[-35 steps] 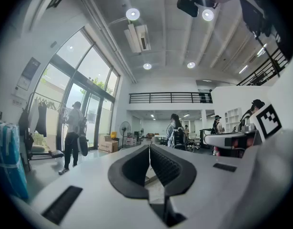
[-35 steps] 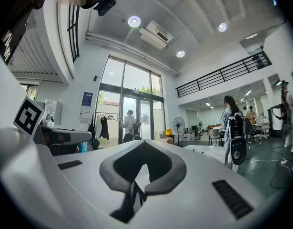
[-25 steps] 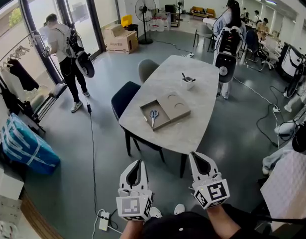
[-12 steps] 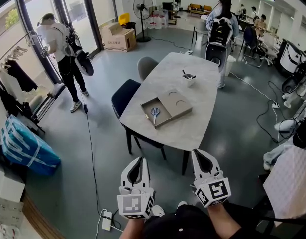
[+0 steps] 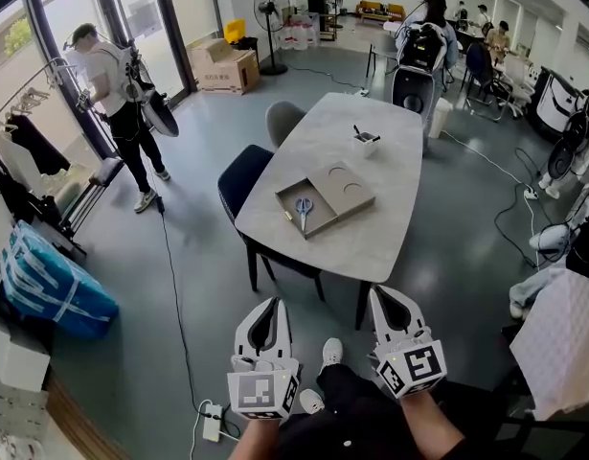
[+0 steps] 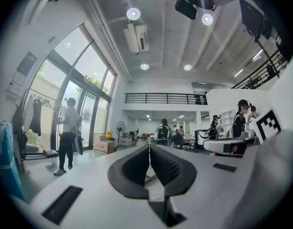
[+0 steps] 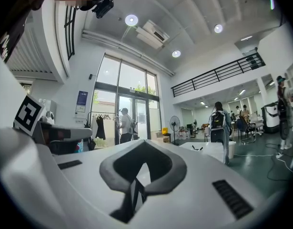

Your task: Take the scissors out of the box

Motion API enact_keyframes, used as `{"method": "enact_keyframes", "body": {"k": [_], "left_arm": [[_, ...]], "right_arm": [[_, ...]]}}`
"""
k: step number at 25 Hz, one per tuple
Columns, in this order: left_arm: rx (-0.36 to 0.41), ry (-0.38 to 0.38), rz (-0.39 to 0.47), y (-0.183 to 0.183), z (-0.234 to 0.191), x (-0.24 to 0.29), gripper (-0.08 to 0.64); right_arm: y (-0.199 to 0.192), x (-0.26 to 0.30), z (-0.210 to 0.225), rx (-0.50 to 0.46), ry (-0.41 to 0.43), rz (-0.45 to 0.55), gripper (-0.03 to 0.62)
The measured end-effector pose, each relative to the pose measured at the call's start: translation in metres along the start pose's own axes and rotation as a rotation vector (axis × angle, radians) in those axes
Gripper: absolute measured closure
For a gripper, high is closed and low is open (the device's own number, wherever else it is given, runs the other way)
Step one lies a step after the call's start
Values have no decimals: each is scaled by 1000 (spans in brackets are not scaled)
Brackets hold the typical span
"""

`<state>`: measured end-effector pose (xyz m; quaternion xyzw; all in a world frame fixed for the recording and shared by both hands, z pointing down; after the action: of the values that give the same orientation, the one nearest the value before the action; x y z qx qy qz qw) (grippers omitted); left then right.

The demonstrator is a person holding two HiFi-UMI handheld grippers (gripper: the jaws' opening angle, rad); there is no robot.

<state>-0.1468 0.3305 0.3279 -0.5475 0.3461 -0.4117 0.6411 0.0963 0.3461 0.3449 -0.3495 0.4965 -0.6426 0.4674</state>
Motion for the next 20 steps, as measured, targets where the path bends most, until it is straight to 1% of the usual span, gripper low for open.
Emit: {"method": "enact_keyframes", "body": {"k": [5,10,15,20], "left_arm": [[0,4,-3,-3,-12,8,543],[0,-5,0,-8,-22,31,543],[10,-11,-9,-14,-38,61,543],[7,-2,-25,-21,-63,91,543]], "right_arm": [[-2,16,-3,-12,1,-8,595],[-4,39,4,-3,-3,-9,595],[-8,74,16,11,-10,-14,595],[-12,114,24,23,-17,-35,595]]}}
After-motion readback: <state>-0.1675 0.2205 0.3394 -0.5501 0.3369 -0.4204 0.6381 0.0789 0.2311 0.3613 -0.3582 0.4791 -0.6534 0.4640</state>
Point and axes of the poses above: the fingertips, and each gripper's own axes: x forward along the fingers, z to its right, y out of its top, the point moved 9 cm from there along -x, backward along the fingers, and after that the axes turned 13 degrees about x, right-handed, at the moved point
